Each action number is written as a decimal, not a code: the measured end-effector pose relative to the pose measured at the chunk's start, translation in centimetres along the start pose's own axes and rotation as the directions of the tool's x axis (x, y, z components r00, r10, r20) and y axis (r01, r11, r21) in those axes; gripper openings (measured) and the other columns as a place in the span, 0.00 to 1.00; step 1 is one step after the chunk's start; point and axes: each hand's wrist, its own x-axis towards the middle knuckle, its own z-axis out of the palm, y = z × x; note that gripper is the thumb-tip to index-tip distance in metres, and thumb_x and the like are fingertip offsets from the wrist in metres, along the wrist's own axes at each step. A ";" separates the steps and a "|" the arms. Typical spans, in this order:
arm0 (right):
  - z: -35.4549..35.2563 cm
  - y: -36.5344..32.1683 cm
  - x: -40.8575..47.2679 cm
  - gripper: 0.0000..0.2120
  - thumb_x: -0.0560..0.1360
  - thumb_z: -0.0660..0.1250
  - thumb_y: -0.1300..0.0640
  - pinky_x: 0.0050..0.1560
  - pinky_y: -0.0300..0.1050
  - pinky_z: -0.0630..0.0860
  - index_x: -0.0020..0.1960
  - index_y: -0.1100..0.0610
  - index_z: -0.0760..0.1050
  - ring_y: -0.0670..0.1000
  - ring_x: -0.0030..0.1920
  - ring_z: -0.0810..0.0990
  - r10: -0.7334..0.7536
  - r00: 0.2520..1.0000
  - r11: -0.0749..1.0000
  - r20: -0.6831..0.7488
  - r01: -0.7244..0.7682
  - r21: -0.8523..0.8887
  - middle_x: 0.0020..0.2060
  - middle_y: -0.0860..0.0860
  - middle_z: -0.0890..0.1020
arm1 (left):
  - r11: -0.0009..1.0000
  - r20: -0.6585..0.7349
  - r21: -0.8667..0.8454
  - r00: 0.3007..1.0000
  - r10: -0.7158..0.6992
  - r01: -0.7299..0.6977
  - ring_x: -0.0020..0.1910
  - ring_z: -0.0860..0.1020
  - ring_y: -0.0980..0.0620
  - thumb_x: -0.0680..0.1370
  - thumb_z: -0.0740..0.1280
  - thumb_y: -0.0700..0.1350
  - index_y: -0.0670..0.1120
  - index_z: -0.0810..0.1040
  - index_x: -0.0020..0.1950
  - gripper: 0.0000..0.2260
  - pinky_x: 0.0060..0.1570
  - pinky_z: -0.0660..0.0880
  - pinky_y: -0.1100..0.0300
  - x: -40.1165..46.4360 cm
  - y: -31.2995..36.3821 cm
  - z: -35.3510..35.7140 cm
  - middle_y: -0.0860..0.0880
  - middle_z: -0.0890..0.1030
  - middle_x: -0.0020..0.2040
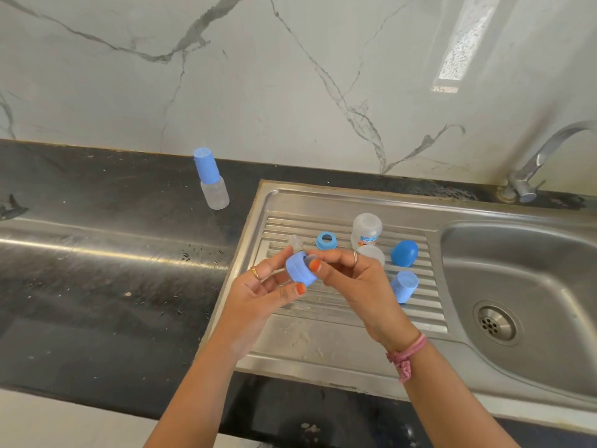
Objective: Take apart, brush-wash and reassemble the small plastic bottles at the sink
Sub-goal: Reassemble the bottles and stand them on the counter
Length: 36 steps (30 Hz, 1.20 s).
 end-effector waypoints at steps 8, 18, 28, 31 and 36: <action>0.3 1.7 -0.4 0.06 0.76 0.67 0.54 0.55 0.35 0.75 0.51 0.52 0.81 0.41 0.56 0.78 -0.507 0.861 0.733 -0.049 0.401 -0.549 0.51 0.45 0.81 | 0.937 -0.145 -0.320 0.971 -0.192 0.137 0.53 0.83 0.49 0.69 0.72 0.43 0.42 0.77 0.63 0.23 0.49 0.80 0.62 -0.6 0.8 2.8 0.46 0.84 0.54; -0.3 1.9 -0.6 0.07 0.79 0.62 0.61 0.60 0.45 0.76 0.53 0.59 0.78 0.47 0.58 0.79 -0.595 0.798 0.607 0.097 0.526 -0.596 0.55 0.49 0.81 | 0.867 -0.113 -0.417 0.931 -0.348 0.273 0.50 0.83 0.49 0.71 0.72 0.45 0.43 0.82 0.56 0.15 0.48 0.81 0.60 -0.3 1.5 3.6 0.42 0.84 0.52; 1.0 1.1 -0.5 0.06 0.80 0.60 0.56 0.53 0.29 0.74 0.53 0.53 0.75 0.42 0.51 0.79 -0.525 0.838 0.714 -0.149 0.338 -0.613 0.48 0.41 0.80 | 0.897 -0.096 -0.355 0.945 -0.313 0.262 0.50 0.83 0.49 0.77 0.67 0.44 0.40 0.80 0.58 0.13 0.47 0.80 0.61 0.8 1.6 4.5 0.42 0.84 0.53; 1.2 0.8 -0.1 0.03 0.79 0.61 0.56 0.48 0.31 0.75 0.49 0.53 0.74 0.41 0.46 0.80 -0.474 0.844 0.772 -0.251 0.261 -0.580 0.42 0.39 0.80 | 0.915 -0.060 -0.319 0.959 -0.278 0.246 0.52 0.83 0.48 0.75 0.68 0.45 0.40 0.80 0.59 0.15 0.50 0.81 0.60 1.1 1.9 4.4 0.41 0.84 0.54; 1.0 -0.2 0.6 0.03 0.79 0.64 0.57 0.47 0.37 0.78 0.48 0.54 0.76 0.45 0.44 0.83 -0.366 0.891 0.886 -0.268 0.246 -0.394 0.38 0.46 0.83 | 0.919 -0.045 -0.307 0.960 -0.276 0.249 0.49 0.83 0.50 0.75 0.68 0.46 0.41 0.81 0.56 0.14 0.47 0.81 0.61 1.7 2.6 4.3 0.42 0.84 0.52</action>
